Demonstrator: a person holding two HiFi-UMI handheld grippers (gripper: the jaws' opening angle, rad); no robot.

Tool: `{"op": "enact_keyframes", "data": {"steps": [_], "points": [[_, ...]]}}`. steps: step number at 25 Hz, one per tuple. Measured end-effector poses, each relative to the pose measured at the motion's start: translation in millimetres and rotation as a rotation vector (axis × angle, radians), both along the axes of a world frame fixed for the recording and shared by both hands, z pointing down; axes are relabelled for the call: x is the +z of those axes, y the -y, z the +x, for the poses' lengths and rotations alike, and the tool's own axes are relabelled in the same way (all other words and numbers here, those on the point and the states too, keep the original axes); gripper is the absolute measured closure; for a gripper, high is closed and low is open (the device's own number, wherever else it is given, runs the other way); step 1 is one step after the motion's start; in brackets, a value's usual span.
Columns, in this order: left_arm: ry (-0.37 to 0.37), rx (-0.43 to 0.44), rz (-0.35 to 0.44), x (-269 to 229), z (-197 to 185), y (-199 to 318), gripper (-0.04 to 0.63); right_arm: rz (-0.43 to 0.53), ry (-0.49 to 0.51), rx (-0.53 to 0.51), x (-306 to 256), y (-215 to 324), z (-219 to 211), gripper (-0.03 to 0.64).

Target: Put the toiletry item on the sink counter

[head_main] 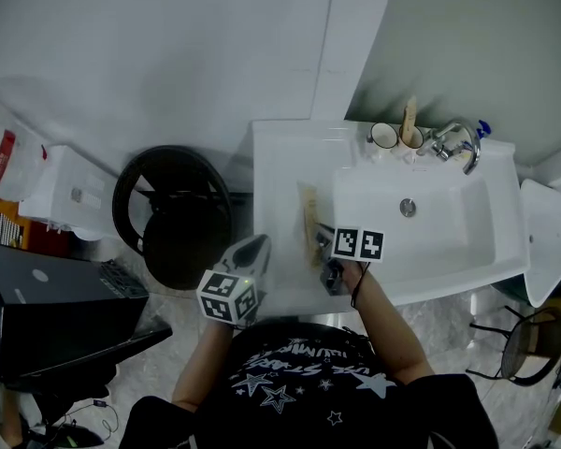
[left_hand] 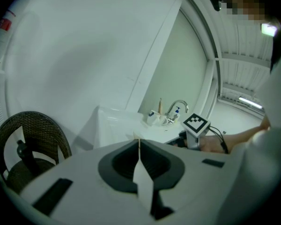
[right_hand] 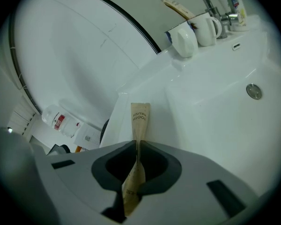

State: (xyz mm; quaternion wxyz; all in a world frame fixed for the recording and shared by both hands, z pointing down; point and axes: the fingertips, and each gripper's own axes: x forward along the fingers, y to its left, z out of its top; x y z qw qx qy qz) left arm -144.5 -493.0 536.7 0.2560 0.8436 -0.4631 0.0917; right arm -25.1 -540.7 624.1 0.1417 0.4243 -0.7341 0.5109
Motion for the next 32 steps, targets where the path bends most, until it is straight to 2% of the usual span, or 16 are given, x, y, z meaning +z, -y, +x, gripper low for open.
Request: {"op": "enact_keyframes", "data": {"steps": [5, 8, 15, 27, 32], "points": [[-0.002, 0.002, -0.006, 3, -3, -1, 0.575, 0.004, -0.007, -0.002, 1, -2, -2, 0.588], [-0.011, 0.007, -0.011, 5, -2, -2, 0.575, 0.005, 0.001, -0.016, 1, -4, -4, 0.506], [-0.011, 0.017, -0.004, 4, 0, -1, 0.575, 0.02, -0.019, -0.011, 1, -8, 2, 0.462], [0.009, 0.046, 0.032, -12, 27, -30, 0.575, 0.08, 0.017, -0.002, -22, -33, 25, 0.456], [0.018, 0.036, 0.045, -19, 35, -50, 0.575, 0.178, -0.013, 0.0, -44, -46, 37, 0.456]]}}
